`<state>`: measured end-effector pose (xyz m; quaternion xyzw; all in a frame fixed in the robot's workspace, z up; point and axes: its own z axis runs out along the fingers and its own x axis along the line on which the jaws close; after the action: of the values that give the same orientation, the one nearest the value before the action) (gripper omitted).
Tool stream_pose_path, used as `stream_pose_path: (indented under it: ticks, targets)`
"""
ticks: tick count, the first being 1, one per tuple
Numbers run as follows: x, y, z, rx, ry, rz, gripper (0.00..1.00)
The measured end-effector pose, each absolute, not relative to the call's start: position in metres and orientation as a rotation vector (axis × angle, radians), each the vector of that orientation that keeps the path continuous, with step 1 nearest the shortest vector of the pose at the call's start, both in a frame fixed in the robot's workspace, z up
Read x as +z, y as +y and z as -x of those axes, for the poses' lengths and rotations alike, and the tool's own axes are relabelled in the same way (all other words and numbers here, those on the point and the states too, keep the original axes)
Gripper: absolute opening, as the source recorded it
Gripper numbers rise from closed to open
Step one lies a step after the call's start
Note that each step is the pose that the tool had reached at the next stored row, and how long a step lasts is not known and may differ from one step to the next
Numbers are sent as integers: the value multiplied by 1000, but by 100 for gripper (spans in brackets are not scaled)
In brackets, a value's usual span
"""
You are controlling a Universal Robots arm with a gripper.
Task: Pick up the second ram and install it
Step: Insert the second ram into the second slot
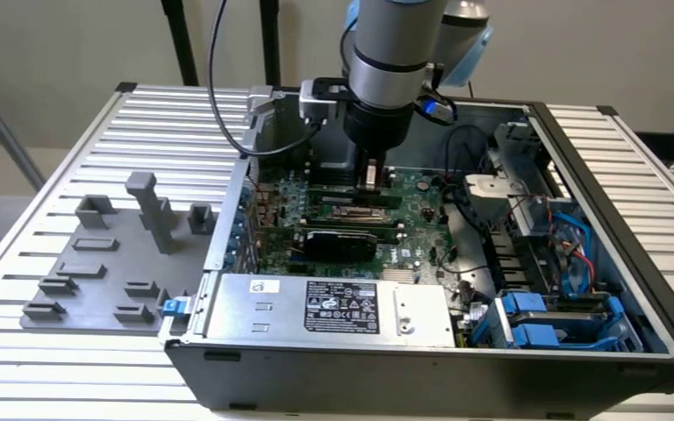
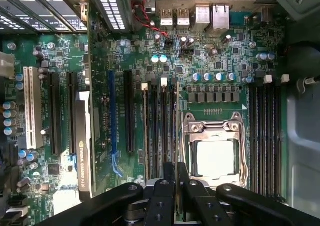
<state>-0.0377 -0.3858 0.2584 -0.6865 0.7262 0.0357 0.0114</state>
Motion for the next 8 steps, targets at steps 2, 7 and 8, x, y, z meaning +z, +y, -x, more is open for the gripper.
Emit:
stream_pose_path:
  ticks: [2,7,8]
  targets:
    - [256,-385,38,111,2265,2141,14]
    - [250,-385,38,109,2267,2142,14]
    - [249,-385,38,107,2268,2142,14]
